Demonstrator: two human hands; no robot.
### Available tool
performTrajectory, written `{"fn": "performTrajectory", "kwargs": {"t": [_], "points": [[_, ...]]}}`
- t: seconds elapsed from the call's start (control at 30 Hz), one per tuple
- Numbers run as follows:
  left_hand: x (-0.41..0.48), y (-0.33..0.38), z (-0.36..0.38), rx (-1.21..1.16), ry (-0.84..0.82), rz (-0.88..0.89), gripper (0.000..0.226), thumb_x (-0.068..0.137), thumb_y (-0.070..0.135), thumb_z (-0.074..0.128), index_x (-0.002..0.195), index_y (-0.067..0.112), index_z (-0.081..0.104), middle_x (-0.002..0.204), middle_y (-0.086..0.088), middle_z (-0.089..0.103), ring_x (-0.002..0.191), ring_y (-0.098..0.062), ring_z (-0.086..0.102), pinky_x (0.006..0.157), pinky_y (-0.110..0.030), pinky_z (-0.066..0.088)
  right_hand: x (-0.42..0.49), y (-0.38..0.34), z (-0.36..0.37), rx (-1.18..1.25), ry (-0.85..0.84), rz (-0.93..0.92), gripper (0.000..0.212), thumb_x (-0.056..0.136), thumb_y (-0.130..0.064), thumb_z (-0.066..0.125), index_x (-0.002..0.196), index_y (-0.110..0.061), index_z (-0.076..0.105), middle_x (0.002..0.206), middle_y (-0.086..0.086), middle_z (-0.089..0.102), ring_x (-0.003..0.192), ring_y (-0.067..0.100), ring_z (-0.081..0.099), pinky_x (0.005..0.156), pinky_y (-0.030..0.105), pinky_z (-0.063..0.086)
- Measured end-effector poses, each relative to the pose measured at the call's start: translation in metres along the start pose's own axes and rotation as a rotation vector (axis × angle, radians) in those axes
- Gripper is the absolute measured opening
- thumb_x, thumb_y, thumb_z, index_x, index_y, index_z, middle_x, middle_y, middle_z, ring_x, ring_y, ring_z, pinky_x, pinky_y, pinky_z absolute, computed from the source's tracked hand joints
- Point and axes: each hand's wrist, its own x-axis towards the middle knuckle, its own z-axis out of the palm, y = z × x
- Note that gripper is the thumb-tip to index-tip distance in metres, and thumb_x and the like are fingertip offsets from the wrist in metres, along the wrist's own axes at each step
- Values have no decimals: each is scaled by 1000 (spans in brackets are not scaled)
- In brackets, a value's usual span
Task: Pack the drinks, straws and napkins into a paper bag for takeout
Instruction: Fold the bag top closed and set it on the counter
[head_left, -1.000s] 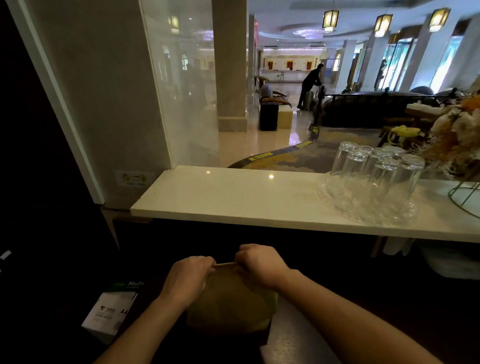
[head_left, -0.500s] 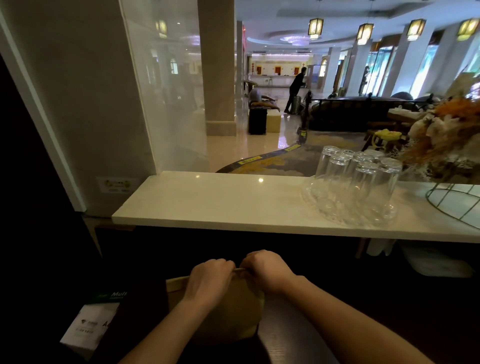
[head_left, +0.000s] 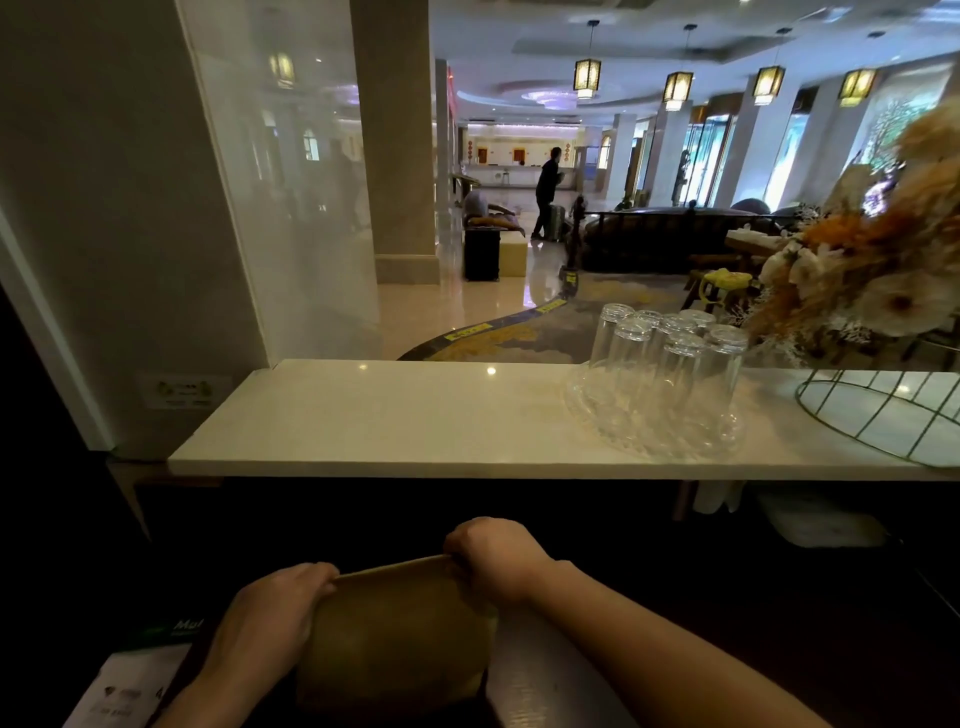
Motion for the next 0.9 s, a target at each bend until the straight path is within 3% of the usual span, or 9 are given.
{"fn": "performTrajectory", "kwargs": {"t": [0.17, 0.37, 0.6, 0.83, 0.9], "points": [[0, 9, -4, 44, 19, 34, 13, 92, 27, 61, 102, 31, 68, 91, 9, 70, 85, -13, 66, 67, -31, 50, 11, -17, -4, 10, 16, -74, 27, 92, -38, 58, 107, -16, 63, 103, 6, 62, 97, 25, 60, 74, 39, 53], [12, 48, -3, 198, 17, 109, 21, 97, 42, 45, 111, 36, 60, 103, 11, 68, 96, -10, 62, 82, -29, 44, 26, -45, 1, 22, 69, -152, 22, 94, -32, 52, 98, -16, 66, 99, 6, 65, 94, 27, 62, 73, 41, 55], [9, 18, -1, 68, 28, 72, 10, 91, 24, 62, 90, 33, 66, 81, 11, 67, 76, -10, 63, 63, -29, 49, 13, -11, 1, 59, 81, -77, 21, 93, -30, 54, 101, -18, 69, 102, 2, 64, 95, 23, 63, 75, 36, 54], [1, -15, 1, -24, 54, 49, 11, 90, 20, 63, 95, 29, 69, 84, 9, 67, 79, -12, 65, 64, -30, 50, 4, 12, 0, 57, -38, 67, 29, 83, -19, 62, 111, -23, 69, 110, 0, 70, 103, 20, 64, 86, 38, 55], [1, -15, 2, -21, 74, 57, 12, 89, 17, 66, 93, 27, 69, 82, 8, 68, 77, -13, 65, 61, -27, 46, 8, 5, -1, 71, -56, 56, 33, 83, -31, 65, 115, -26, 65, 111, -2, 69, 103, 19, 63, 85, 37, 55]]}}
